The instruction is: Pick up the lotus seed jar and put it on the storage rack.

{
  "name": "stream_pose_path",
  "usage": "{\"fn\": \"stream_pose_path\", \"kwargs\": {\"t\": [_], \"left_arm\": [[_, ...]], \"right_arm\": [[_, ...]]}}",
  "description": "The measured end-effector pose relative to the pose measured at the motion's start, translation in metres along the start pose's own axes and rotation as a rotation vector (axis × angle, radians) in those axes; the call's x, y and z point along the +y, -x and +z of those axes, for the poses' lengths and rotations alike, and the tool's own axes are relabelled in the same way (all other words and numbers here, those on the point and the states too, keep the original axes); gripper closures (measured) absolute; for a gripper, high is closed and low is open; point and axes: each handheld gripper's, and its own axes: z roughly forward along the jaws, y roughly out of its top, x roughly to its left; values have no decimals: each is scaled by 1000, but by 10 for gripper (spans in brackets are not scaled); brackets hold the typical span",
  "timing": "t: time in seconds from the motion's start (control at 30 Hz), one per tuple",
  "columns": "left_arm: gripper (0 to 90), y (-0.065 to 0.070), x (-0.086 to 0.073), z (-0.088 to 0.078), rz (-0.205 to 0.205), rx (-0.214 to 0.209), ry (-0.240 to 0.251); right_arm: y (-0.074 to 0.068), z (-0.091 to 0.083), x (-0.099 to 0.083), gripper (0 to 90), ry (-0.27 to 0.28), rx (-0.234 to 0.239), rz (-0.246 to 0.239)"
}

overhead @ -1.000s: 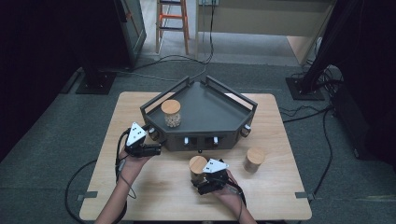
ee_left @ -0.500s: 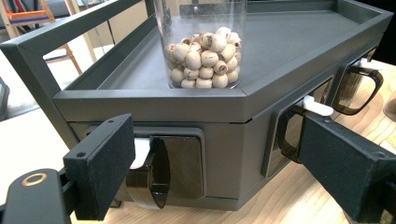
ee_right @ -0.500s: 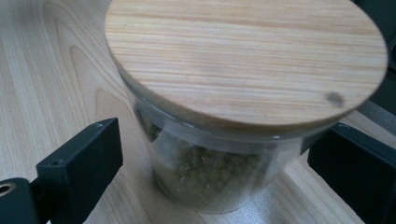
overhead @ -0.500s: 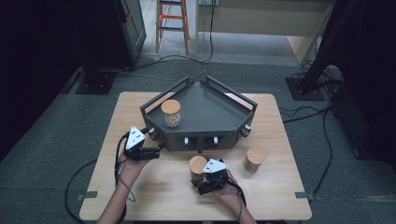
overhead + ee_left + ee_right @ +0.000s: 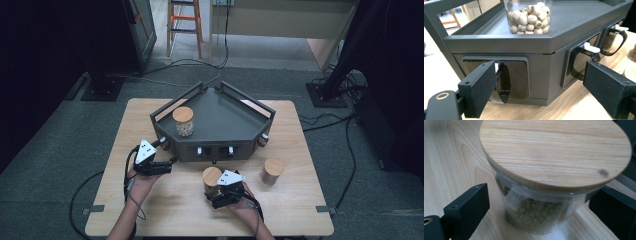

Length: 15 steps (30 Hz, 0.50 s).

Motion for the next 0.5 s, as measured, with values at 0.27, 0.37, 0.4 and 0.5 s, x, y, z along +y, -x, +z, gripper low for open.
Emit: {"fn": "stream_pose_path", "kwargs": {"t": [0.27,0.37,0.4,0.5], "left_arm": [[115,2,-6,0,0,3,2],[114,3,-8,-1,0,1,2],[114,3,-9,-1,-3,1,4],[114,3,-12,-2,-6,1,4]], "right_arm": [[-1,0,0,30,-2,-3,-1],[-1,0,0,30,-2,-3,-2],[-1,0,0,30,-2,-2,-3],[-1,0,0,30,-2,-3,-4]]}}
